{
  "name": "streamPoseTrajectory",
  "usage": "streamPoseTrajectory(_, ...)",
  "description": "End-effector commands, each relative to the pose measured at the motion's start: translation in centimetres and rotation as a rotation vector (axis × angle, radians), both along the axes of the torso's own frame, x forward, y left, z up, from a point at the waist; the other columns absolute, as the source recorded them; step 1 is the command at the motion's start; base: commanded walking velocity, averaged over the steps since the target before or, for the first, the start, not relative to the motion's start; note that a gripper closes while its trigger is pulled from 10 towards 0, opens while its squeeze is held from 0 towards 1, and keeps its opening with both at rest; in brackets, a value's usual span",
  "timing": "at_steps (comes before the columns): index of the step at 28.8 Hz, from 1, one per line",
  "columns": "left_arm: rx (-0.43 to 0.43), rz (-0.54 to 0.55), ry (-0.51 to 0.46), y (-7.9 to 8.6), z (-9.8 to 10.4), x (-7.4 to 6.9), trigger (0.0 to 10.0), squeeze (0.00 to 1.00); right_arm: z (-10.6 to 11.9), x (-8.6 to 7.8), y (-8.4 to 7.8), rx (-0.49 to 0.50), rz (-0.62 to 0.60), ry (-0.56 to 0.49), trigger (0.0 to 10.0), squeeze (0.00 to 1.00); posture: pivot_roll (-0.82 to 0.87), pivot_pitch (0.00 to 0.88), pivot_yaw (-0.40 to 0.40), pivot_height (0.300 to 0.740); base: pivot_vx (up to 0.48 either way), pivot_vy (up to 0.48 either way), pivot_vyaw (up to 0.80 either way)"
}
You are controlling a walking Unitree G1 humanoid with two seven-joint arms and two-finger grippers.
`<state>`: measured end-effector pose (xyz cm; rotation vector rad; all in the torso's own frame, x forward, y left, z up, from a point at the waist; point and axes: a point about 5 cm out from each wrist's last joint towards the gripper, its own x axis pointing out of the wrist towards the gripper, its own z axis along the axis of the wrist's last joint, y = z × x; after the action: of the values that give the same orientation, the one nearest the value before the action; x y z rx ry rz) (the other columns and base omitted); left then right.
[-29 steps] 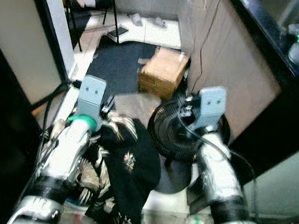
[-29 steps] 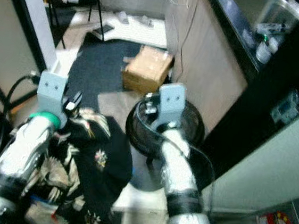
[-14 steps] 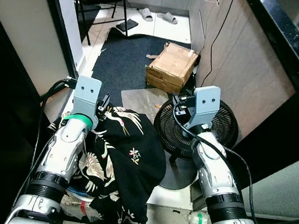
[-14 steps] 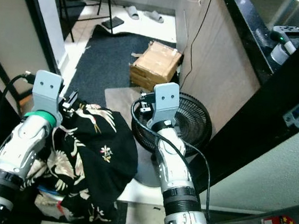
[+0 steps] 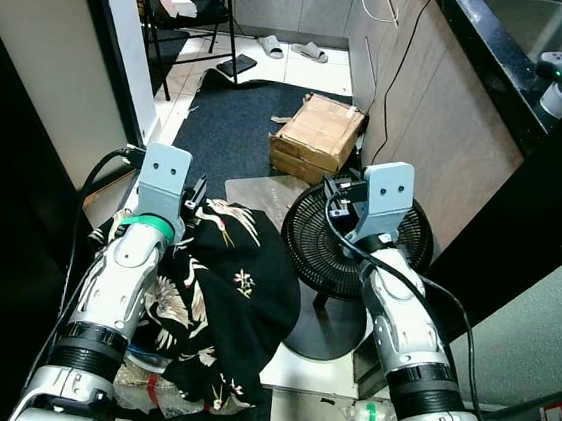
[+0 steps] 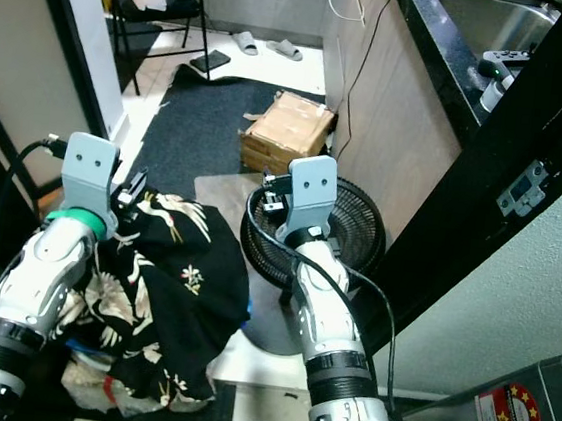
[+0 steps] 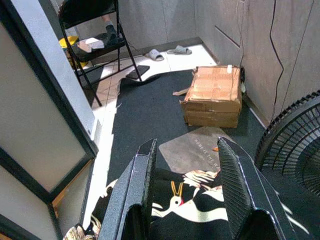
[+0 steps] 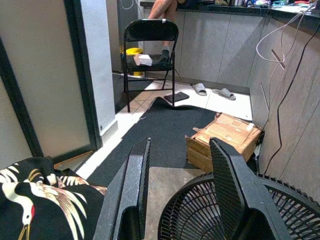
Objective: Clothes washing
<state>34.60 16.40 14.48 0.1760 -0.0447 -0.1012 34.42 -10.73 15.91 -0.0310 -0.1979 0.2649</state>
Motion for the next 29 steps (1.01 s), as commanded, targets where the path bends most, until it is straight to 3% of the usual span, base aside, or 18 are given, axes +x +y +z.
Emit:
streamPoseTrajectory(1, 0.03, 0.013, 0.027, 0.3, -0.6, 0.1, 10.0, 0.0, -0.6, -0.1, -0.1, 0.0, -0.005, 0.02, 10.0, 0.0, -0.02, 0.028, 0.03, 0.74, 0.0, 0.0, 0.0)
streamPoseTrajectory(8, 0.072, 0.113, 0.106, 2.3, -3.1, -0.1, 10.0, 0.0, -0.7, 0.1, 0.1, -0.015, 0.005, 0.027, 10.0, 0.0, -0.02, 0.039, 0.012, 0.74, 0.0, 0.0, 0.0)
streamPoseTrajectory(15, 0.086, 0.147, 0.111, 2.9, -3.3, 0.1, 10.0, 0.0, -0.7, 0.4, -0.2, -0.028, 0.006, 0.039, 10.0, 0.0, -0.01, 0.073, -0.007, 0.74, 0.0, 0.0, 0.0)
streamPoseTrajectory(23, 0.147, 0.016, 0.148, 1.5, -2.8, 1.3, 10.0, 0.0, -1.6, 0.7, -1.1, -0.053, -0.019, 0.081, 10.0, 0.0, -0.01, 0.162, -0.001, 0.74, 0.0, 0.0, 0.0)
streamPoseTrajectory(29, 0.138, 0.003, 0.179, 1.3, -3.1, 1.4, 10.0, 0.0, -1.7, 0.5, -1.6, -0.055, -0.036, 0.084, 10.0, 0.0, -0.02, 0.207, 0.012, 0.74, 0.0, 0.0, 0.0)
